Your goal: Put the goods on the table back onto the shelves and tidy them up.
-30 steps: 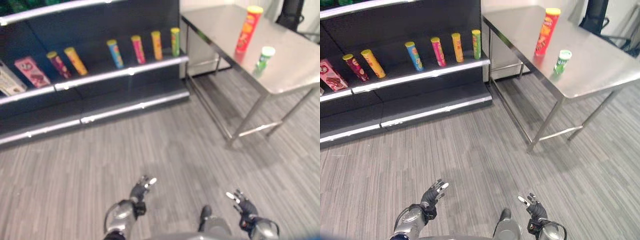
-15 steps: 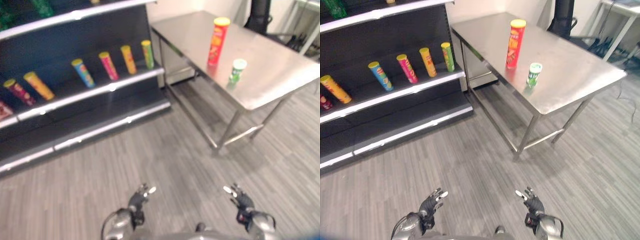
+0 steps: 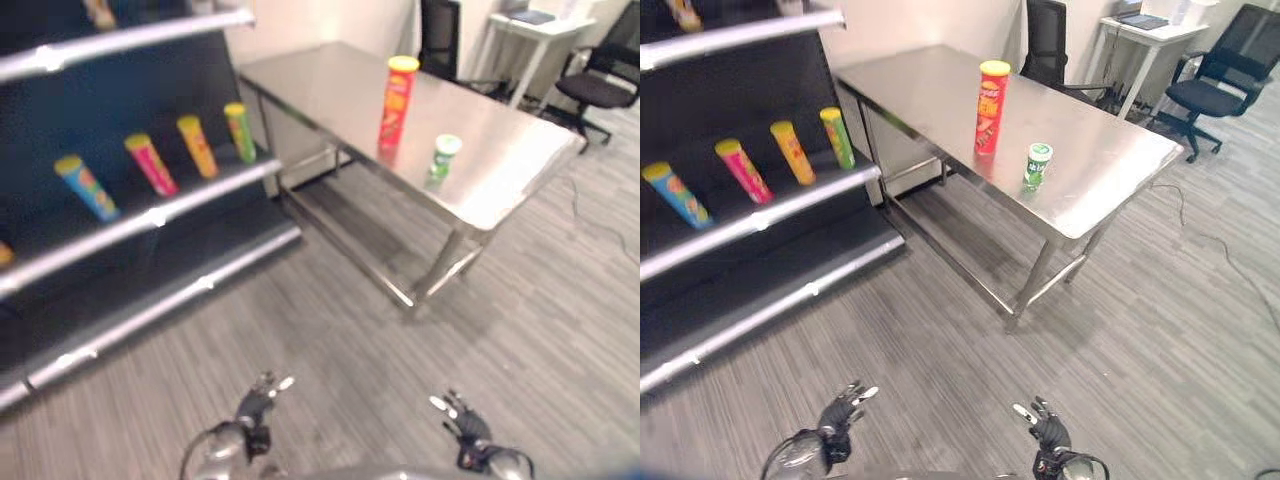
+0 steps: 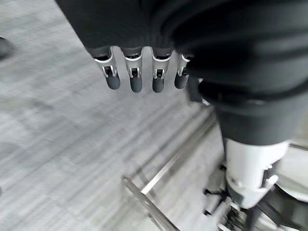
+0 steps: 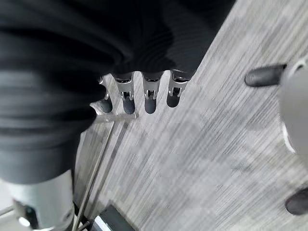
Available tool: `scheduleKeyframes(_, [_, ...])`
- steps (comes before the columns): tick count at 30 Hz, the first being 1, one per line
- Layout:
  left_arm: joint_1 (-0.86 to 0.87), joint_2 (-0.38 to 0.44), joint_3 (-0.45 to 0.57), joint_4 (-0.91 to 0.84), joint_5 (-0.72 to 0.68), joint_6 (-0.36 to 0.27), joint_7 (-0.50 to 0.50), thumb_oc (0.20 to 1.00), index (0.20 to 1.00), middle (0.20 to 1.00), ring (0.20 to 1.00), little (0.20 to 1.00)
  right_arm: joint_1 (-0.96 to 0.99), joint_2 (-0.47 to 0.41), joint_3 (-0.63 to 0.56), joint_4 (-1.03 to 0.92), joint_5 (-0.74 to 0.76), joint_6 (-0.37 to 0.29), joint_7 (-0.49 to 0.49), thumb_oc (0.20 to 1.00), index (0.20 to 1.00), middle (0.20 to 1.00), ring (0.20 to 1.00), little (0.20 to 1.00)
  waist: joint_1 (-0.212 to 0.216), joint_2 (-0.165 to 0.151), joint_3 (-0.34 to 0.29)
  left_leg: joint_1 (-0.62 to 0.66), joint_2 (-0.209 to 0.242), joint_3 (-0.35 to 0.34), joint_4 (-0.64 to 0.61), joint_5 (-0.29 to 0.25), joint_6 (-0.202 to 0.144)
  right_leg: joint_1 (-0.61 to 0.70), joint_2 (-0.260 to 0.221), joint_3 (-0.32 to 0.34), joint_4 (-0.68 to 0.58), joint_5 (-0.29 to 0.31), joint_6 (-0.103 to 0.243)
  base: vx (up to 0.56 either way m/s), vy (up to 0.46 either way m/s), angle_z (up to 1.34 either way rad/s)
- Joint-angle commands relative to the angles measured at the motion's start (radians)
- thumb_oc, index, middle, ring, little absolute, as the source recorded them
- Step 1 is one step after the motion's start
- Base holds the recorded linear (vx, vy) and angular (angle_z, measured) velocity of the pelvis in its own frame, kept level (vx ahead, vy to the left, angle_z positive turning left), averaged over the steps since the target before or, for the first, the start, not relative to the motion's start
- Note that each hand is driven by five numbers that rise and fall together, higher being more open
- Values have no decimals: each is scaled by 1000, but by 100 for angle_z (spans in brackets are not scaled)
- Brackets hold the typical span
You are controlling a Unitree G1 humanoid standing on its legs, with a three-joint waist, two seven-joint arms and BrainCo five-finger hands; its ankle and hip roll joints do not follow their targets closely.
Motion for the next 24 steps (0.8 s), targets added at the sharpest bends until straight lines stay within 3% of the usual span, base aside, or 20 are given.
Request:
scheduleKeyframes(1, [10, 49, 8, -92, -43, -24, 5, 1000, 1000, 1000, 1000, 1000, -41, -6, -13, -120, -19, -13, -6, 1000, 1000, 1000, 1000, 1000, 18, -51, 33, -62, -44, 5, -1, 121, 41, -21, -118, -50, 217, 227, 64, 116, 187, 4])
scheduleKeyframes(3, [1, 51, 9, -88, -42, -21, 2, 1000, 1000, 1000, 1000, 1000, -50, -1, -19, -116, -20, -8, -11, 1000, 1000, 1000, 1000, 1000, 18, -49, 40, -47, -66, 8, -1, 84, 56, -80, -151, -85, 242, 245, 66, 215, 207, -6])
scheduleKeyframes(5, [10, 48, 7, -71, -35, -27, -4, 1000, 1000, 1000, 1000, 1000, -47, -8, -25, -153, -25, -7, -12, 1000, 1000, 1000, 1000, 1000, 4, -51, 45, -31, -93, -1, -1, 52, 51, -128, -155, -149, 111, 239, 62, 228, 84, -26])
scheduleKeyframes(6, [11, 48, 7, -71, -35, -27, -4, 1000, 1000, 1000, 1000, 1000, -46, -8, -25, -154, -25, -7, -12, 1000, 1000, 1000, 1000, 1000, 1, -50, 49, -27, -93, -5, -1, 50, 50, -119, -155, -154, 110, 237, 63, 142, 15, -14])
scheduleKeyframes(7, [15, 45, 2, -52, -29, -30, -8, 1000, 1000, 1000, 1000, 1000, -44, -10, -36, -148, -21, -11, -13, 1000, 1000, 1000, 1000, 1000, -11, -51, 47, -23, -103, -7, -1, 39, 46, -124, -148, -169, 27, 248, 65, 216, -7, 11])
scheduleKeyframes(8, [24, 45, -7, -43, -19, -35, -16, 1000, 1000, 1000, 1000, 1000, -34, -17, -46, -171, -18, -19, -17, 1000, 1000, 1000, 1000, 1000, -39, -57, 48, -23, -120, -23, -1, 28, 39, -154, -128, -151, -111, 285, 76, 264, -11, 42])
scheduleKeyframes(10, [17, 46, -17, -17, 2, -38, -25, 1000, 1000, 1000, 1000, 1000, -12, -24, -50, -183, -21, -26, -16, 1000, 1000, 1000, 1000, 1000, -67, -58, 49, -11, -128, -43, -1, 11, 28, -174, -110, -104, -214, 319, 86, 324, -25, 76])
scheduleKeyframes(11, [6, 37, -20, 14, 22, -41, -33, 1000, 1000, 1000, 1000, 1000, 20, -21, -53, -188, -25, -36, -18, 1000, 1000, 1000, 1000, 1000, -89, -69, 42, 8, -143, -65, -1, -9, 18, -187, -124, -87, -262, 361, 97, 397, -44, 100])
scheduleKeyframes(14, [6, 28, -23, 28, 35, -37, -37, 1000, 1000, 1000, 1000, 1000, 36, -18, -62, -184, -20, -44, -18, 1000, 1000, 1000, 1000, 1000, -106, -76, 38, 40, -164, -89, -1, -33, 20, -201, -128, -50, -273, 386, 97, 308, -60, 89])
scheduleKeyframes(17, [13, 18, -21, 32, 46, -36, -43, 1000, 1000, 1000, 1000, 1000, 49, -28, -80, -168, -14, -50, -15, 1000, 1000, 1000, 1000, 1000, -109, -84, 31, 99, -190, -112, -1, -74, 15, -197, -126, -58, -273, 385, 97, 334, -105, 26])
scheduleKeyframes(20, [13, 17, -16, 28, 43, -35, -46, 1000, 1000, 1000, 1000, 1000, 49, -31, -84, -159, -13, -51, -13, 1000, 1000, 1000, 1000, 1000, -108, -82, 32, 132, -193, -119, -1, -72, 8, -189, -111, -61, -273, 390, 97, 349, -167, 27])
scheduleKeyframes(22, [3, 12, -16, 25, 50, -31, -45, 1000, 1000, 1000, 1000, 1000, 42, -40, -88, -131, -18, -42, -9, 1000, 1000, 1000, 1000, 1000, -100, -73, 29, 180, -198, -133, 7, -62, -2, -141, -99, -112, -271, 367, 97, 292, -178, 20])
scheduleKeyframes(24, [-4, 14, -21, 20, 51, -30, -40, 1000, 1000, 1000, 1000, 1000, 32, -51, -85, -119, -23, -38, -9, 1000, 1000, 1000, 1000, 1000, -103, -68, 35, 177, -185, -134, 55, -50, -20, -130, -87, -121, -258, 354, 86, 162, -182, 23])
